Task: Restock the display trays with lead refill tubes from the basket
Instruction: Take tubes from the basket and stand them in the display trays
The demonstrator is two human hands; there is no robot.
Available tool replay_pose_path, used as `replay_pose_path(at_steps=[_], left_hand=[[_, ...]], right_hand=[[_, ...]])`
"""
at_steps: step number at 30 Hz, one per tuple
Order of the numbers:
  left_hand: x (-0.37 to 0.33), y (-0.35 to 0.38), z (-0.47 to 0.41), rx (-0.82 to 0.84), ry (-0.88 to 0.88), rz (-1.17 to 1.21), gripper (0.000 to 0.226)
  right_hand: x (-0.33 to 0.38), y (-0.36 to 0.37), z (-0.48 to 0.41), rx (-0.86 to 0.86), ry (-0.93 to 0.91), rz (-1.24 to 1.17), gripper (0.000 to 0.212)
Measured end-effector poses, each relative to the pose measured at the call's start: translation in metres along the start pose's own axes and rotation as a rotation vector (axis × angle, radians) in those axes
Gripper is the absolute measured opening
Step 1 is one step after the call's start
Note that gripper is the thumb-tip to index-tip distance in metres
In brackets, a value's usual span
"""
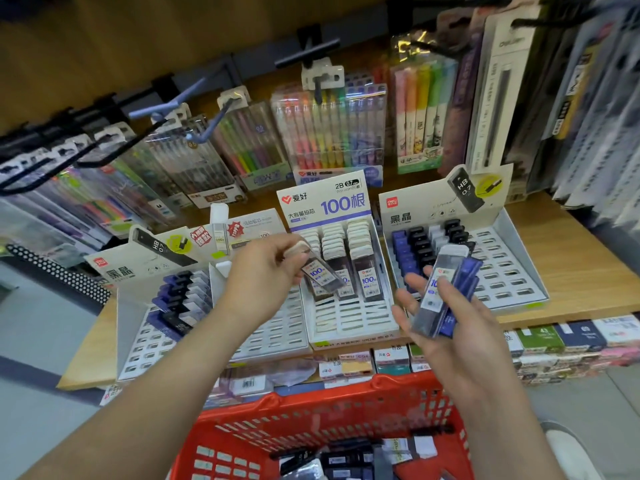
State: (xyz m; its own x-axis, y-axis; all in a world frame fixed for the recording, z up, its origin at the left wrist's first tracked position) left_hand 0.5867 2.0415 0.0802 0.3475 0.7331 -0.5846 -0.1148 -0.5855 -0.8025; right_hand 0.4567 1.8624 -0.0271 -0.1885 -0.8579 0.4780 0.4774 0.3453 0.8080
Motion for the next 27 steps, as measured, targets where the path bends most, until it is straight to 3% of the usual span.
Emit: replay_pose_path(at_steps=[7,17,21,27], left_hand=[[0.009,0.033,-0.001,0.018,0.088,-0.103,0.007],[-0.002,0.061,-0.001,0.143,0.272,-0.311,0.015],[-0.007,0.059,-0.002,0.014,0.318,-0.356,0.030],[-0.012,0.047,-0.010,-0.143,0.219,-0.296,0.012]], right_hand=[[-0.002,-0.001,0.003,0.007,-0.001,0.028,0.030],[-0.005,-0.005,0.003,-0.031,0.020,0.066,0.025],[-0.008,-0.004,0.003,-0.034,0.034,0.087,0.020],[-0.009,0.002,0.006,0.002,0.010,0.168,0.015]])
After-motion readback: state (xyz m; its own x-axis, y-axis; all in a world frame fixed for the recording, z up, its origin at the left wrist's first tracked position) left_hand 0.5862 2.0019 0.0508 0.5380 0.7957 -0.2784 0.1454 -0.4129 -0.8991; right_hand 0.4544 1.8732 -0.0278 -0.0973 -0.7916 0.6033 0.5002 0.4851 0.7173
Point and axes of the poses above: each hand's wrist, its own z-axis away from the middle knuckle, its own y-axis out of the palm, x = y × z, the point moved 8 cm from there along -z, towards the middle knuckle, and after that the axes turned 9 degrees about -z, right-handed, at the moved point
